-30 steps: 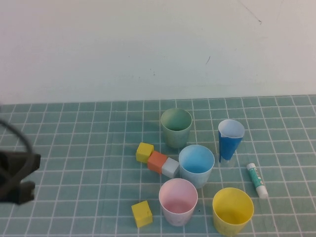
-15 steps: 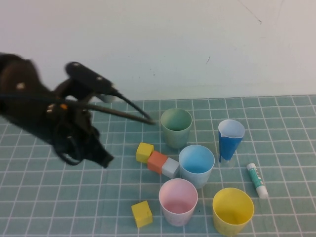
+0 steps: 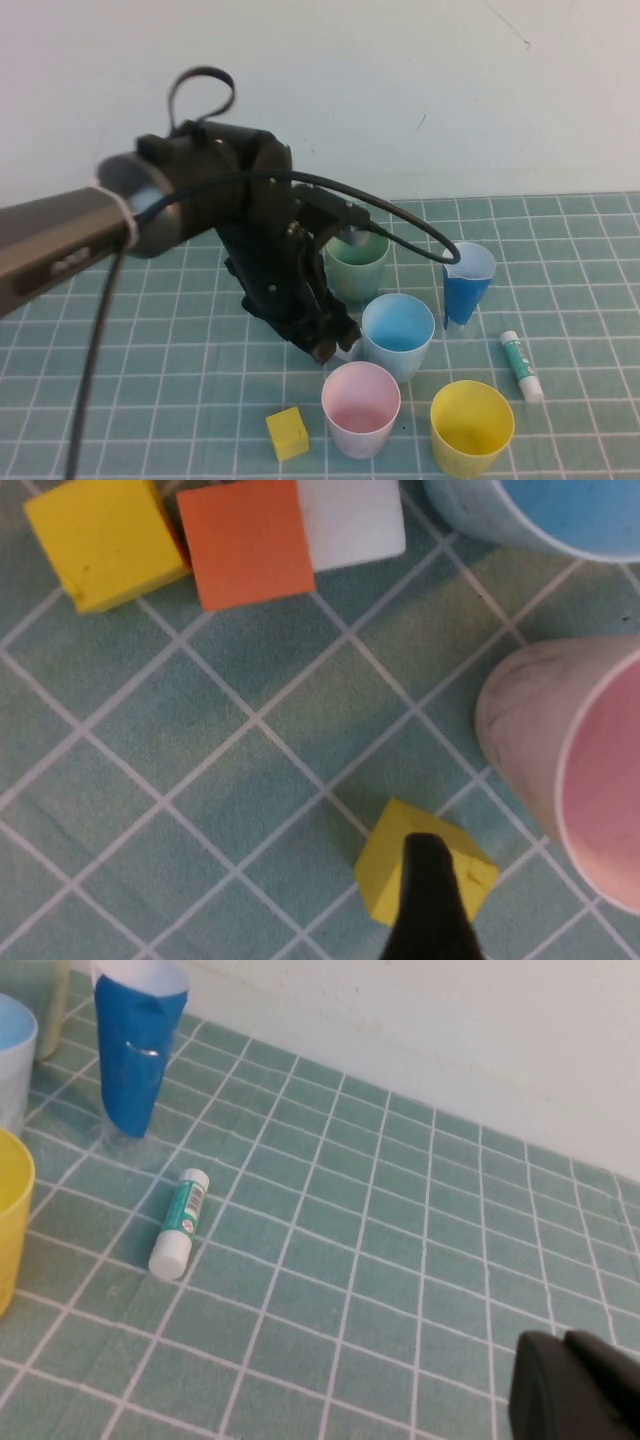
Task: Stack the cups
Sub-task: Pick up the pink cup, then place the pink cup on the yellow cup
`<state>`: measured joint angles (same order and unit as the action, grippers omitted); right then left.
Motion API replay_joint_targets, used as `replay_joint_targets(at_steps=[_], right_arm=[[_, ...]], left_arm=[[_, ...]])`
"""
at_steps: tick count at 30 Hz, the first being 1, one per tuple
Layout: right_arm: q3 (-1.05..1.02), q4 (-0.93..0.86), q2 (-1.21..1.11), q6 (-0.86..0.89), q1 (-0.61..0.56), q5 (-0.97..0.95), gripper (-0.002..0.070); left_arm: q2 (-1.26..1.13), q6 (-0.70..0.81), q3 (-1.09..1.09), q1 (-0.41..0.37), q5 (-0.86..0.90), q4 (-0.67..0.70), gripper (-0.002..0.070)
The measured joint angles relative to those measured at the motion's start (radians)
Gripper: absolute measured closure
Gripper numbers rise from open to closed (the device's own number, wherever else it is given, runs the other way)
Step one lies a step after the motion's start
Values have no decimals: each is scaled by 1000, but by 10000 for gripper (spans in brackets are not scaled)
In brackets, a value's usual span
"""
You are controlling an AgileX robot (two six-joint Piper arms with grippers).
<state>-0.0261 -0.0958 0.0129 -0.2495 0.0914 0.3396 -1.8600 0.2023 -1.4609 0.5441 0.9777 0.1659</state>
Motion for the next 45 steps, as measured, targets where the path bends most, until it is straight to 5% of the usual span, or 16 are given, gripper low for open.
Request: replay_joint_targets(at_steps=[4,11,16,21,24,37,45], right_arm=[[0,71,0,0,0,-2,679],[0,231,0,0,0,-2,679],[0,327,0,36,0,-2,679],[-2,547,0,104,0,0,679],[-2,663,0,121,0,0,679],[-2,722,0,125,0,-17,679],[-2,746,0,125,0,-91,679]], left_arm=[[-98,-13,-34,0,-2,2,233],[-189,-23,-50,2,-26,25,225],[-224,-15,-50,16,-56,57,328],[-229,11,-52,35,-96,81,591],[-229,18,-52,37,-103,99,649],[3,-41,-52,53,28,43,669],[116,-50,-54,236,0,7,669]])
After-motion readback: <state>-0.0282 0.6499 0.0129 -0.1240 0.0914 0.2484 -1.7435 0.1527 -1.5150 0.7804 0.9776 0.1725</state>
